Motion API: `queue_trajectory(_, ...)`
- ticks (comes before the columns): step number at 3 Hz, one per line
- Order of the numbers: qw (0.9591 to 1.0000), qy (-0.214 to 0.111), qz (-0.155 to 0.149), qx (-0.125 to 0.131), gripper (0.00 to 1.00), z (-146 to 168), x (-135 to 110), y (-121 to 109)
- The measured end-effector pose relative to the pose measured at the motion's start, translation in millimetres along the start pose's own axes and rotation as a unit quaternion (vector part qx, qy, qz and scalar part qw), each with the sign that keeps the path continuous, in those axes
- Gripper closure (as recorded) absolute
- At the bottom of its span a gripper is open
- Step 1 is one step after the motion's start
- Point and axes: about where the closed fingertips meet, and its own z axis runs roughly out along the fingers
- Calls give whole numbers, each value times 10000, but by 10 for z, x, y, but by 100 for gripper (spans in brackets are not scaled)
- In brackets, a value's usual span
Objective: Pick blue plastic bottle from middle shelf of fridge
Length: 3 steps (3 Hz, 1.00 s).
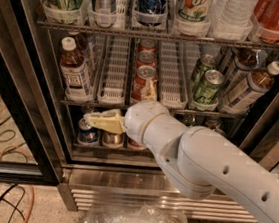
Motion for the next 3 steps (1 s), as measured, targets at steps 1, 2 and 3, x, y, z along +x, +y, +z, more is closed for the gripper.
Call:
queue_trajectory(1,9993,-363,-88,65,0,130,-80,266)
queue_trajectory(2,9967,-813,-64,-47,0,328,-258,812)
queue_trajectory(3,9964,-847,-38,-66,0,363,-179,833)
